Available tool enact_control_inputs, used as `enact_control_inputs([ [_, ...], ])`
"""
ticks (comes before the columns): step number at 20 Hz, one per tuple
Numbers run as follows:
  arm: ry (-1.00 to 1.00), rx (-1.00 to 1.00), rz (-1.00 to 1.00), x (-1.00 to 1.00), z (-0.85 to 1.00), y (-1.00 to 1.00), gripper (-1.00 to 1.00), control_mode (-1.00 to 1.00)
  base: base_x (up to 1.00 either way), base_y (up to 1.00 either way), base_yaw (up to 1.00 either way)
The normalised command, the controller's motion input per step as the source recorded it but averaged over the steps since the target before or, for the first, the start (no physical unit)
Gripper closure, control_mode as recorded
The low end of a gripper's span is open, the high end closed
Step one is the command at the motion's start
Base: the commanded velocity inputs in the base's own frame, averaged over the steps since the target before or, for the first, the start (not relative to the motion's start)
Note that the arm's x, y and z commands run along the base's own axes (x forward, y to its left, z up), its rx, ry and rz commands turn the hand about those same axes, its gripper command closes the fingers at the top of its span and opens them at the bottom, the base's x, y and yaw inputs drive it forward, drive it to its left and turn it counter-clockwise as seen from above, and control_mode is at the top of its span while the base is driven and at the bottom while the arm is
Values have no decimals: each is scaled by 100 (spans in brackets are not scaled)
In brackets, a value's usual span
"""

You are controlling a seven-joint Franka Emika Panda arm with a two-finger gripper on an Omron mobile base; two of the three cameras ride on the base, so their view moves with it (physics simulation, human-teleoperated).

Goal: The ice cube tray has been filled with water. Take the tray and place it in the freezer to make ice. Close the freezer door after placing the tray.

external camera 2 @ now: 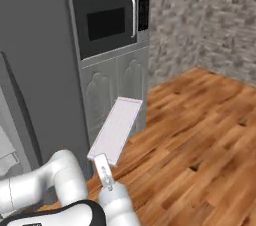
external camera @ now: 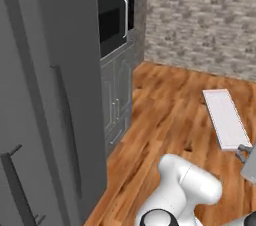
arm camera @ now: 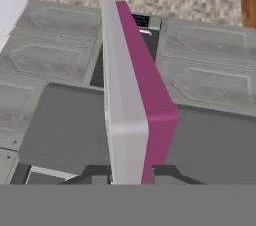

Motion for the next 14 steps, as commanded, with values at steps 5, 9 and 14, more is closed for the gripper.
enact_control_inputs([
  [5,0,0,0,0,0,0,100,100,33,4,72],
  [9,0,0,0,0,0,0,100,100,13,0,68],
  [14,0,0,0,0,0,0,100,100,0,0,59],
])
